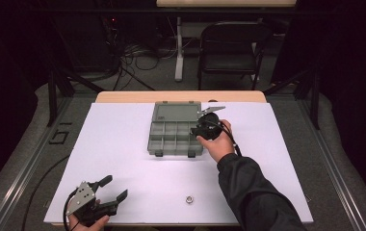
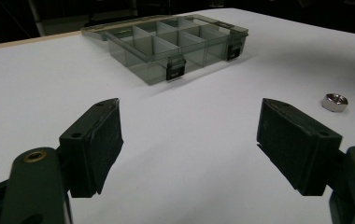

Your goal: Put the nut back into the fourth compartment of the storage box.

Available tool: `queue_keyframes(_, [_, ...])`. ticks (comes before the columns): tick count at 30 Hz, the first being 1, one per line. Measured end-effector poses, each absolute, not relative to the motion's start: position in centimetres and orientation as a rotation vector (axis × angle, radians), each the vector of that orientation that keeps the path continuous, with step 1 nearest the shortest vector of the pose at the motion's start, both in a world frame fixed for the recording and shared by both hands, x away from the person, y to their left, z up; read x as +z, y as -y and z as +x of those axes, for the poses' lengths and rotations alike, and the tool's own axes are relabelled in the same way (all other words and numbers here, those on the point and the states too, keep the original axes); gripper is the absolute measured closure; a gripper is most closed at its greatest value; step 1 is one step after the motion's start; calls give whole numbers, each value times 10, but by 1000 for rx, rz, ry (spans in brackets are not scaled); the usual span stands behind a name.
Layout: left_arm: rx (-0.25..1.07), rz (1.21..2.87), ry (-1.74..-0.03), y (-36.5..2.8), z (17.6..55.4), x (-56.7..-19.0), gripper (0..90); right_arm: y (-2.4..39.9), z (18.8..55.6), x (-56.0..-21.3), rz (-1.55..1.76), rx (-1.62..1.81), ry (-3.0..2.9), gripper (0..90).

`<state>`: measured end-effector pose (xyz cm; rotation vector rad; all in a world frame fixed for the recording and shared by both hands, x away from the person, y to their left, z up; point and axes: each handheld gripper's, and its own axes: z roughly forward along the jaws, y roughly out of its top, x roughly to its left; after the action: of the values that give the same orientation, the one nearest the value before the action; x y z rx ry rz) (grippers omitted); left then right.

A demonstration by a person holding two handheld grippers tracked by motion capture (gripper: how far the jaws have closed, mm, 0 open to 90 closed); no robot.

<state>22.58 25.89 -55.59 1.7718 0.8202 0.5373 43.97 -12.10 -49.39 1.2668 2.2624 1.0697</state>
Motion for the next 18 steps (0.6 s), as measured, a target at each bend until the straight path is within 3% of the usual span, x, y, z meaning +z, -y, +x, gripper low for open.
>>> queue_keyframes(18, [537, 1769, -821, -260, 226, -556, 223, 116, 453, -513, 1300, 1015, -2230, 702])
